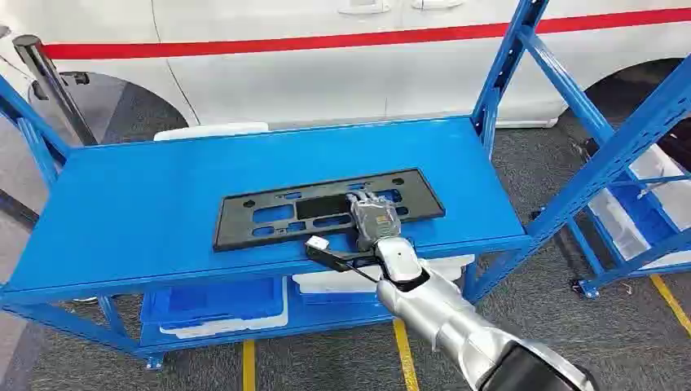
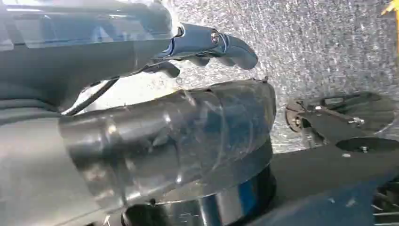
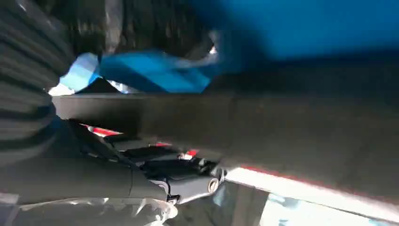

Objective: Take the parts from the cabinet and place them on the table.

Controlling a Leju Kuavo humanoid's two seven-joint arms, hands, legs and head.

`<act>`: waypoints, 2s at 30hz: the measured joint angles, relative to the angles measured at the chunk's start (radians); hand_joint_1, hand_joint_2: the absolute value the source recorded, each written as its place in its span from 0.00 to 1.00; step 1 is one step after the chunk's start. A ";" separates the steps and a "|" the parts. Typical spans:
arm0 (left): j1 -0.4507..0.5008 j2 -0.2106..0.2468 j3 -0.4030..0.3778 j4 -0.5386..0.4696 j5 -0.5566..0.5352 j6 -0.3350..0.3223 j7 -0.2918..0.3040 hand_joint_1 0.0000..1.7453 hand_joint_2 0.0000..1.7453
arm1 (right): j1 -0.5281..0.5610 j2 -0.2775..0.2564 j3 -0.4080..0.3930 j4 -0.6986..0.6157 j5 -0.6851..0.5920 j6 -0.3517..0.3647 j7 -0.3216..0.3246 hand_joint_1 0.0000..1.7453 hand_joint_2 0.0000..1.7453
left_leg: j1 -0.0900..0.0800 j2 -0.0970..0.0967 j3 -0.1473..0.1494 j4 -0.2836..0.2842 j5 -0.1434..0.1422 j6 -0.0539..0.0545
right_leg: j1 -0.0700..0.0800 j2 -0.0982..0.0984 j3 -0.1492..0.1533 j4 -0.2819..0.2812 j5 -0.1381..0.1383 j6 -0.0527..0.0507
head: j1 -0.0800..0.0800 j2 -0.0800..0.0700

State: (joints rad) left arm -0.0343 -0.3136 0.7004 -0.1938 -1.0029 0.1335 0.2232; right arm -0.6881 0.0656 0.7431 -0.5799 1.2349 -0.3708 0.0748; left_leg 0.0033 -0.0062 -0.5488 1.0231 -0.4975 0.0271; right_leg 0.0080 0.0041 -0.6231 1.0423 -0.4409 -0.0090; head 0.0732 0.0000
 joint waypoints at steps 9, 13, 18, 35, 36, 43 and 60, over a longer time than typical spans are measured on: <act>0.000 0.000 0.017 0.000 0.003 -0.007 -0.012 0.00 0.00 | 0.001 0.024 -0.027 0.021 0.027 -0.024 -0.005 1.00 1.00 | -0.001 0.000 0.000 0.000 0.000 0.000 | 0.000 0.000 0.000 0.000 0.000 0.000 | 0.000 0.000; 0.000 0.000 0.029 0.000 0.010 -0.013 -0.038 0.00 1.00 | 0.004 0.027 -0.036 0.019 0.044 -0.020 -0.008 1.00 1.00 | -0.001 0.000 0.000 0.000 0.000 0.000 | -0.001 0.000 0.000 0.000 0.000 0.000 | 0.000 0.000; -0.001 0.000 0.030 0.000 0.003 -0.020 -0.041 0.00 1.00 | 0.007 0.027 -0.048 0.009 0.058 -0.005 -0.015 1.00 1.00 | -0.001 0.000 0.000 0.000 0.000 0.000 | -0.001 0.000 0.000 0.000 0.000 0.000 | 0.000 0.000; -0.009 -0.005 0.071 0.000 0.012 -0.110 0.037 0.00 1.00 | 0.047 -0.027 -0.075 -0.263 -0.083 0.045 -0.154 1.00 1.00 | -0.001 0.000 -0.004 0.001 0.000 0.000 | -0.002 0.000 -0.004 0.000 0.000 0.000 | 0.000 0.000; -0.013 -0.006 0.071 0.000 0.006 -0.110 0.048 0.00 1.00 | 0.045 -0.036 -0.081 -0.315 -0.103 0.060 -0.161 1.00 1.00 | -0.008 0.000 -0.004 0.007 0.000 0.006 | -0.009 0.000 -0.001 -0.010 0.008 0.010 | 0.000 0.000; -0.024 -0.015 0.071 0.000 -0.018 -0.100 0.067 0.00 1.00 | 0.048 -0.120 -0.097 -0.617 -0.145 0.080 -0.183 1.00 1.00 | 0.012 0.010 0.013 -0.054 0.045 0.025 | -0.024 0.001 -0.111 0.250 -0.134 0.043 | 0.002 0.000; -0.036 -0.014 0.074 0.000 -0.024 -0.092 0.067 0.00 1.00 | 0.076 -0.200 -0.070 -0.832 -0.181 0.086 -0.191 1.00 1.00 | 0.018 0.007 -0.078 0.270 -0.158 -0.028 | -0.017 -0.006 -0.058 0.012 0.037 -0.017 | 0.001 0.000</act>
State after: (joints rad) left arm -0.0705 -0.3281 0.7748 -0.1942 -1.0273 0.0412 0.2903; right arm -0.6126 -0.1343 0.6729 -1.4122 1.0537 -0.2846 -0.1163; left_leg 0.0215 0.0005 -0.6267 1.2927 -0.6551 -0.0007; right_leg -0.0086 -0.0023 -0.6811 1.0538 -0.4040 -0.0260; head 0.0744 0.0000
